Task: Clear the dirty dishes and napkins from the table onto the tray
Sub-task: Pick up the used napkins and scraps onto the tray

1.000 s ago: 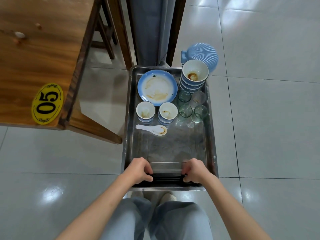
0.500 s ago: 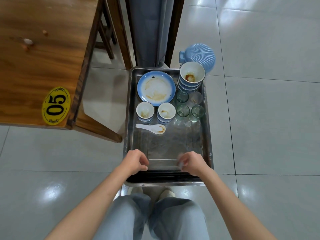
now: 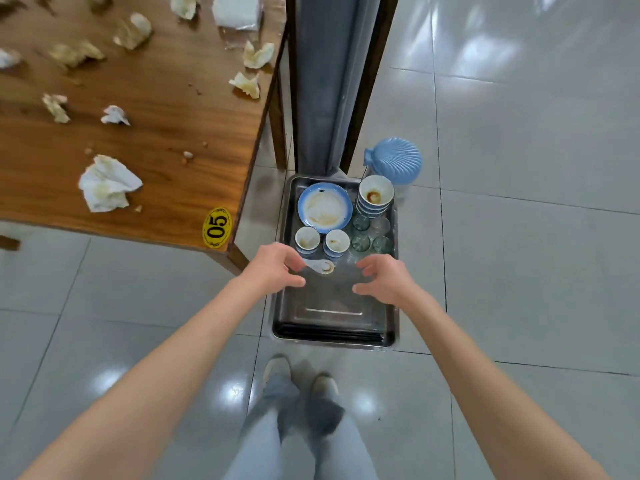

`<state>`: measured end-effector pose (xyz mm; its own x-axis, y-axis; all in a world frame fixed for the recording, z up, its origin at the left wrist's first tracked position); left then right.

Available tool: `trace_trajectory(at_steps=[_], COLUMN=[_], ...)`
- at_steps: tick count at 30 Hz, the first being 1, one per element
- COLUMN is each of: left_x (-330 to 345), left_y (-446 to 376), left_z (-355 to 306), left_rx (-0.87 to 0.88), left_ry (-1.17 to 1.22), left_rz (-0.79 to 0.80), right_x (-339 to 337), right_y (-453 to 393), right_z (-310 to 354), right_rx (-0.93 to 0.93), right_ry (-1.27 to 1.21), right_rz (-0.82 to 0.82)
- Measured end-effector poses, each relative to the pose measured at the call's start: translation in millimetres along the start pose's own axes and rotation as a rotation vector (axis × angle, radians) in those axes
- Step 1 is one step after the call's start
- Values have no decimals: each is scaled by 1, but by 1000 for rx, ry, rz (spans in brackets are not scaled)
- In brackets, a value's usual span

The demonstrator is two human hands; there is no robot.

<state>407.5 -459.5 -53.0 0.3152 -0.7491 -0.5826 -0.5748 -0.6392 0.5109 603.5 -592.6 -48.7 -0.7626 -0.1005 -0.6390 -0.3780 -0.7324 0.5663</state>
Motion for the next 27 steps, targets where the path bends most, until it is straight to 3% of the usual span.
trace_trajectory(at_steps=[7, 13, 19, 27], left_x=[-75, -117, -157, -213], left_y=[77, 156, 218, 255], left_z=[-71, -93, -68, -1], left_rx=[127, 177, 114, -22], left_ry=[-17, 14, 34, 89], left_rz=[-201, -413, -677, -838], right_x=[-63, -80, -74, -28], right_y=[55, 98, 127, 127], right_z=[83, 151, 229, 315], right_rx=[-232, -498, -692, -777], right_ry=[-33, 19, 43, 65], right_rz=[-65, -68, -29, 49])
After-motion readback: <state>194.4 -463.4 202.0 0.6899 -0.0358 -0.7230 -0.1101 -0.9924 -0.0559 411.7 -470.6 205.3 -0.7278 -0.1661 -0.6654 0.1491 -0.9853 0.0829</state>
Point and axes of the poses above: each hand's wrist, its own y-axis away from the middle knuckle, its own x-axis out of the palm, z = x × y, the point moved 1 cm from there along -y, towards the middle knuckle, and after that the axes turned 3 degrees about -z, right-handed, at the moved point
